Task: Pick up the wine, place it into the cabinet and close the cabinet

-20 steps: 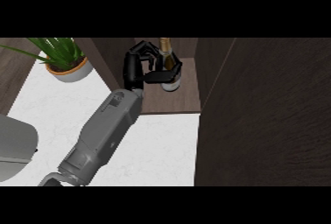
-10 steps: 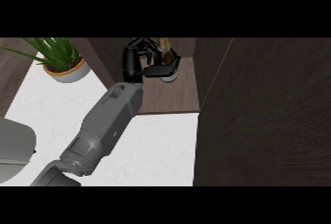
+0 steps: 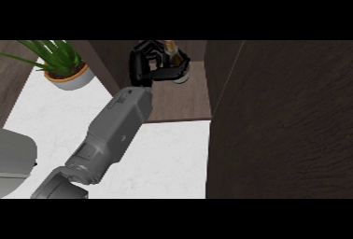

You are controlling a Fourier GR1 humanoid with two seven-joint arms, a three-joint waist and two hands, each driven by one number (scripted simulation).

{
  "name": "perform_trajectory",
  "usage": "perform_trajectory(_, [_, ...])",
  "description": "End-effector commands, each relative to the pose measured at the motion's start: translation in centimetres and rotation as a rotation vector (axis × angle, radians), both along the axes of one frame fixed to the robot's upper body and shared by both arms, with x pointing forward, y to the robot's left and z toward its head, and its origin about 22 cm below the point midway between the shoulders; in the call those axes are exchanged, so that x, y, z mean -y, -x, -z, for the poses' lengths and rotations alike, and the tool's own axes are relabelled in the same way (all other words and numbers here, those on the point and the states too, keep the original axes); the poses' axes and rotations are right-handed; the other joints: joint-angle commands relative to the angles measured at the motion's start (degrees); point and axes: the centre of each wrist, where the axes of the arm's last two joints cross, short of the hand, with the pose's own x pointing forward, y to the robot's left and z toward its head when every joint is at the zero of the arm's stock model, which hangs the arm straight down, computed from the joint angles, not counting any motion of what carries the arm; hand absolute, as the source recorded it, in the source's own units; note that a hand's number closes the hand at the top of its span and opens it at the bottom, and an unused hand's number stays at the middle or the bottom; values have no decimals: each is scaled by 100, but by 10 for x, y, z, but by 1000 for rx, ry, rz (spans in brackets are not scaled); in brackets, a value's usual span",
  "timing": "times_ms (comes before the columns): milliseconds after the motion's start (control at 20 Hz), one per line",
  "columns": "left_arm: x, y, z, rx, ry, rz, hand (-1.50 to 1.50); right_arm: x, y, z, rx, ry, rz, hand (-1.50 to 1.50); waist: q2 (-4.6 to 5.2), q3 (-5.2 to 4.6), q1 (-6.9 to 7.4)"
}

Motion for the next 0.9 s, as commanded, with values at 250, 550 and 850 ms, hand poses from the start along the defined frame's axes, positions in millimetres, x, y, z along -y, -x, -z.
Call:
perform_trajectory(250, [-15,3,19,-30,43,-56,150,-2,24,-8,24,-26,-49,-150,74,-24,-85])
perform_trajectory(550, [-18,6,27,-43,-38,-56,-150,0,9,-4,16,-25,-28,-150,88,-22,-59])
perform_trajectory(850, [-35,-1,19,-58,-84,-90,-150,-3,18,3,23,-34,-32,-150,77,-23,-55])
